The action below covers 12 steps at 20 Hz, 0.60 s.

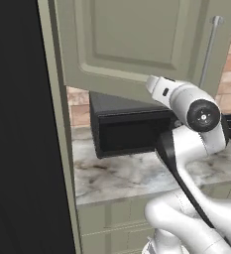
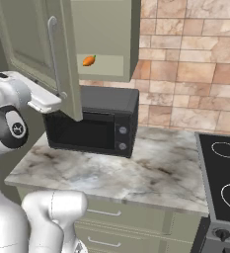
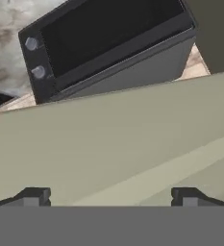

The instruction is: Pick the carrot from the counter and place it in the cabinet. Then close the cabinet.

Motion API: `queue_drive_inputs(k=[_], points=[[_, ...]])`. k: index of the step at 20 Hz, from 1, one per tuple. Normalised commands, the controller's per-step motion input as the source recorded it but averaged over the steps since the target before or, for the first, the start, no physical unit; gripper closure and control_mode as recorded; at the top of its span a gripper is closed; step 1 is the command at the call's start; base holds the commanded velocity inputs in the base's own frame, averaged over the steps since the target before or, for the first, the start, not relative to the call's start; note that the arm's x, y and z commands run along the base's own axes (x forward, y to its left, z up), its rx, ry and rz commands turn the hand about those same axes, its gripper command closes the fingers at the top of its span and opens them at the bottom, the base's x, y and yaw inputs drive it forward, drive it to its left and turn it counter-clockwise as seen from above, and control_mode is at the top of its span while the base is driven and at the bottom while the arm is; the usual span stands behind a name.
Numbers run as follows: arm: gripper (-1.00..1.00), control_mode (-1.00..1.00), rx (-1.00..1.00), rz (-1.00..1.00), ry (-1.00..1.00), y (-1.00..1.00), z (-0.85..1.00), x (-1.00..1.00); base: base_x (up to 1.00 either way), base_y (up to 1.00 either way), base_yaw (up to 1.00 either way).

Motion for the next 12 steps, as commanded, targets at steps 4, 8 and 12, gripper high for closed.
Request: queue_drive_inputs(k=[4,8,12], points=[[-1.0,-1.0,-0.13,-0.01,0.0,-0.22,-0.02,0.77,0.0,0.0,0.0],[-1.0,-1.0,-0.13,0.0,0.01,-0.13,-0.07,0.87,0.0,0.0,0.0],[-1.0,-1.0,-0.12,0.0,0.07,-0.03,-0.07,1.0,0.0,0.0,0.0]])
